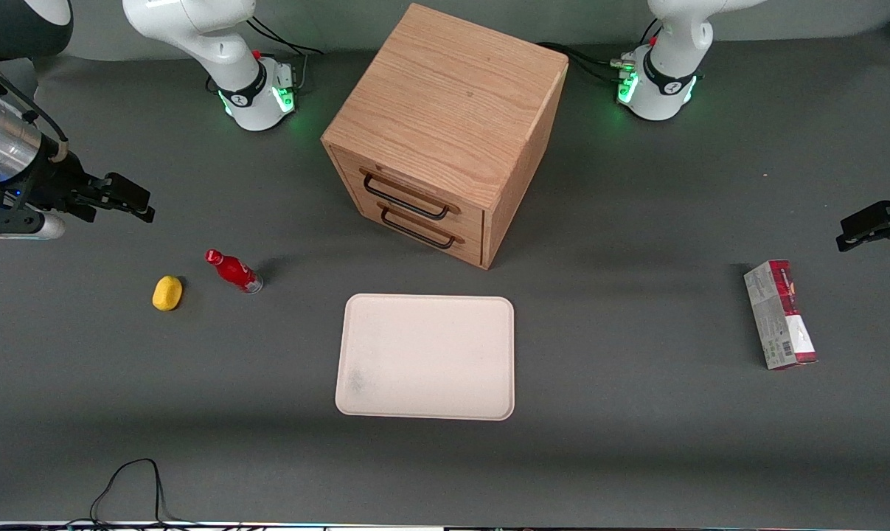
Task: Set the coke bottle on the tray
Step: 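Move the right gripper down over the red Coca-Cola bottle, then close the right gripper around the red bottle's body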
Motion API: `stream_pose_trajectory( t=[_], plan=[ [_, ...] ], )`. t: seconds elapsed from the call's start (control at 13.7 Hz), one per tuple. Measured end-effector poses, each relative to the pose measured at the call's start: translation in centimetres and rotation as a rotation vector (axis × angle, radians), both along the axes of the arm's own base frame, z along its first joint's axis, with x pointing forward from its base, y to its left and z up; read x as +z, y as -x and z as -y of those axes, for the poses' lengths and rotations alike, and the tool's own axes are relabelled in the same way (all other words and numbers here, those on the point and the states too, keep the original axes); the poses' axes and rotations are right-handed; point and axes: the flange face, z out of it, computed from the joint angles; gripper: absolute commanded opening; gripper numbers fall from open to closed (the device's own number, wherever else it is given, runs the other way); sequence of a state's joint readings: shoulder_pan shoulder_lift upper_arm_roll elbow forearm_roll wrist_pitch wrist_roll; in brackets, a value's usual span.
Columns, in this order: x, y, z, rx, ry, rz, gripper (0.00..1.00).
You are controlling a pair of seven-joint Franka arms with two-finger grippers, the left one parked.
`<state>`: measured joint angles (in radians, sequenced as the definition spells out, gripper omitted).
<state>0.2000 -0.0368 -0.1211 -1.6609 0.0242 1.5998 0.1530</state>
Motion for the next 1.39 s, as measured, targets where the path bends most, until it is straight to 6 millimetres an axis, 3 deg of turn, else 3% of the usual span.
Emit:
stream_pose_trajectory(
  t=[0.37, 0.51, 0.66, 0.8, 0.95, 1.1, 1.24, 1.39],
  plan=[
    [-0.7, -0.6, -0.2, 0.001, 0.005, -0.023, 1.00],
    [-2.8, -0.8, -0.3, 0.002, 0.009, -0.060, 1.00],
    [-7.3, -1.0, -0.2, -0.002, 0.011, -0.070, 1.00],
    [-13.8, -0.3, 0.0, -0.007, 0.009, -0.047, 1.00],
    [-20.2, 1.5, 0.2, -0.012, 0.007, -0.011, 1.00],
    [-25.2, 3.5, 0.4, -0.015, 0.007, 0.019, 1.00],
    [-27.9, 4.8, 0.4, -0.013, 0.010, 0.017, 1.00],
    [-28.6, 4.8, 0.3, -0.012, 0.011, 0.019, 1.00]
  ],
)
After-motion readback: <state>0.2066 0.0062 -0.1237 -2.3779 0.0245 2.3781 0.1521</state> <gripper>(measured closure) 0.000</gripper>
